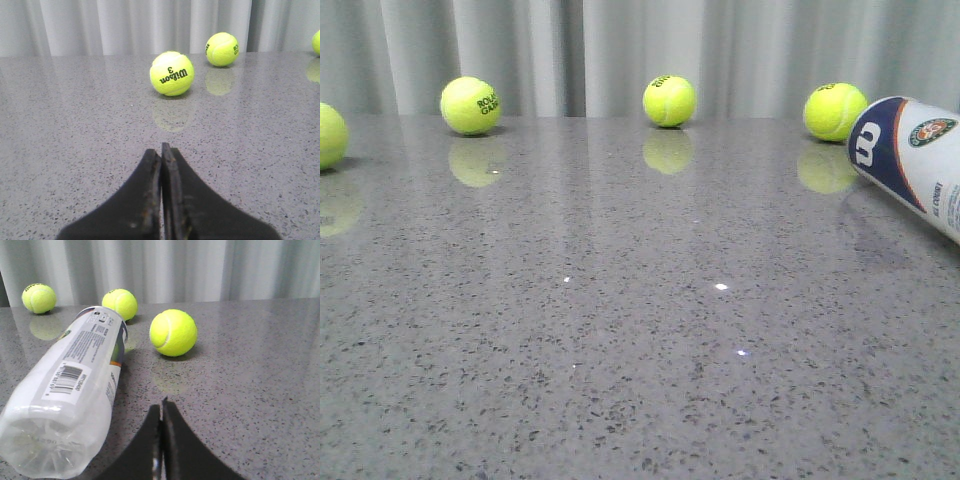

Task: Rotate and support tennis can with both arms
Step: 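Move the right gripper down onto the white Wilson can lying on its side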

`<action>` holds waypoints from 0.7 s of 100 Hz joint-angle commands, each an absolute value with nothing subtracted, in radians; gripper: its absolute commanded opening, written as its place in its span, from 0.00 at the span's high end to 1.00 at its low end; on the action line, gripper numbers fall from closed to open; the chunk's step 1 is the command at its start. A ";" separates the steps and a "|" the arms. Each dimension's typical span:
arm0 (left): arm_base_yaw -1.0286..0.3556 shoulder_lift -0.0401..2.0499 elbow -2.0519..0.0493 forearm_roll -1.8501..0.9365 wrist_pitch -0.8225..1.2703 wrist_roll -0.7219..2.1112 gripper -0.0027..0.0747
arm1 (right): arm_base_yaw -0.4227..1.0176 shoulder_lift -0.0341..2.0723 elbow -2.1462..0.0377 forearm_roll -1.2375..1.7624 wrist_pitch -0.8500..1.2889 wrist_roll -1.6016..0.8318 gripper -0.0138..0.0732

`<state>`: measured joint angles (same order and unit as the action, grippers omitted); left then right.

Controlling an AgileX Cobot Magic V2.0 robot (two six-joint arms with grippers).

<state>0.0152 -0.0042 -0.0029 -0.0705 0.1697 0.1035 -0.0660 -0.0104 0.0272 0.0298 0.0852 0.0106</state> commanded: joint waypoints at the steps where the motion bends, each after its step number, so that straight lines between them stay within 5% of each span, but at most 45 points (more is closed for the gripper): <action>1: 0.015 -0.037 0.044 -0.077 0.089 0.095 0.99 | -0.074 -0.033 0.008 0.034 0.013 0.000 0.92; 70: 0.015 -0.037 0.044 -0.077 0.089 0.095 0.99 | -0.074 -0.032 -0.018 0.034 0.019 0.000 0.92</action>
<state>0.0152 -0.0042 -0.0029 -0.0705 0.1697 0.1035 -0.0660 -0.0104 0.0272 0.0298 0.0831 0.0106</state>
